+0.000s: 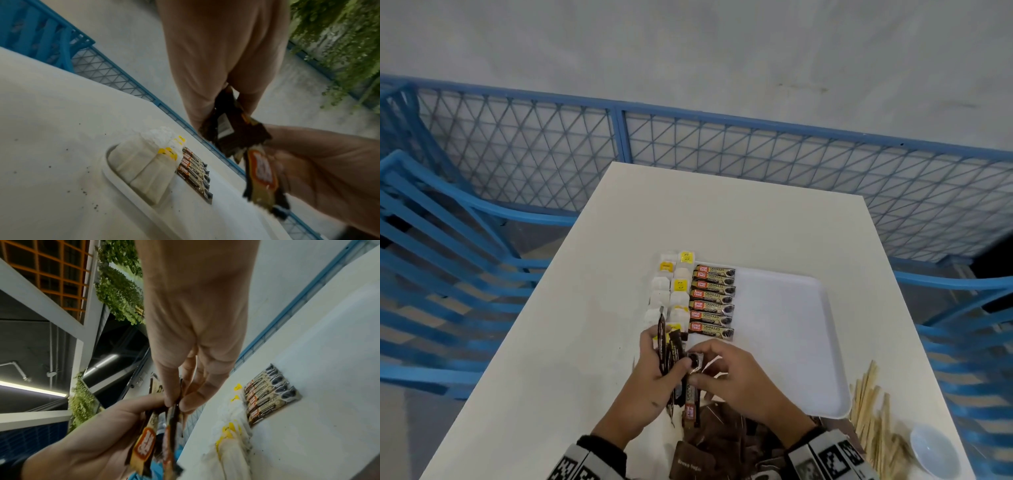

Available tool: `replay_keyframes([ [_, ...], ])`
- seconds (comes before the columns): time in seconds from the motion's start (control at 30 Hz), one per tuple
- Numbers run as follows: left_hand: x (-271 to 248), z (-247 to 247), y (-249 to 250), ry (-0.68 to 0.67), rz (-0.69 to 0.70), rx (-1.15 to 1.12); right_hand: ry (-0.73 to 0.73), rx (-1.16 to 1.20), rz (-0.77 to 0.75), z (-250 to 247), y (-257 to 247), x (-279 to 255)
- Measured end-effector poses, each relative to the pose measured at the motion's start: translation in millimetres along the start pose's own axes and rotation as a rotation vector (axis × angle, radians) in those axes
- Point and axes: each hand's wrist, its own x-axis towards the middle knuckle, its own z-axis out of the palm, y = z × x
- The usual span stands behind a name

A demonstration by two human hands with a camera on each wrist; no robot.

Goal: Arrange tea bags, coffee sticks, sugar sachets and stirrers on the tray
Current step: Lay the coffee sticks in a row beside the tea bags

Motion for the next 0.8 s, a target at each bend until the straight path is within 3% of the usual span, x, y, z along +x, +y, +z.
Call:
replay_keyframes([
  [0.17, 2, -5, 1, 0.021, -0.048, -0.123, 0.096, 0.055, 0.023, -10, 3, 1],
  [0.37, 1, -7, -2, 0.082, -0.057, 0.009, 0.252, 0.362, 0.087, -17, 5, 1],
  [0.53, 3, -6, -6, 0.092, -0.088, 0.024, 0.217, 0.478, 0.136, -12, 8, -3],
  [0.8, 4, -16, -5, 0.088, -0.089, 0.086, 0.194, 0.362, 0.218, -17, 22, -4],
])
